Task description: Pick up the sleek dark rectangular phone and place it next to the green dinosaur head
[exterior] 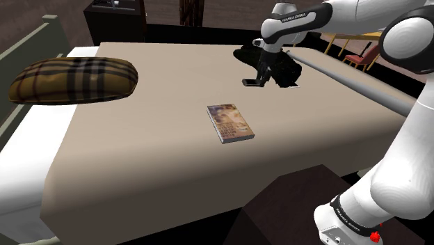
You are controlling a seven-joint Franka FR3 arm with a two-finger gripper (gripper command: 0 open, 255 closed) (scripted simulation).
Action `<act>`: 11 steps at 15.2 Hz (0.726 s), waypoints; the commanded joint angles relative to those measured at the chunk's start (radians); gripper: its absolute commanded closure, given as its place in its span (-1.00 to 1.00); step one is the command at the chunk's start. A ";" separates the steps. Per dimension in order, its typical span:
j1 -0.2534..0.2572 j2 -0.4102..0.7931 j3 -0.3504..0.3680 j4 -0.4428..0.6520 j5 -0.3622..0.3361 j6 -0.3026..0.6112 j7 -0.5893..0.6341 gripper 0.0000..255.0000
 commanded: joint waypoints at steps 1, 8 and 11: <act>-0.001 0.007 0.000 -0.019 0.003 0.026 -0.003 1.00; -0.003 0.042 0.005 -0.068 0.015 0.109 -0.012 1.00; -0.005 0.059 0.007 -0.085 0.021 0.143 -0.016 1.00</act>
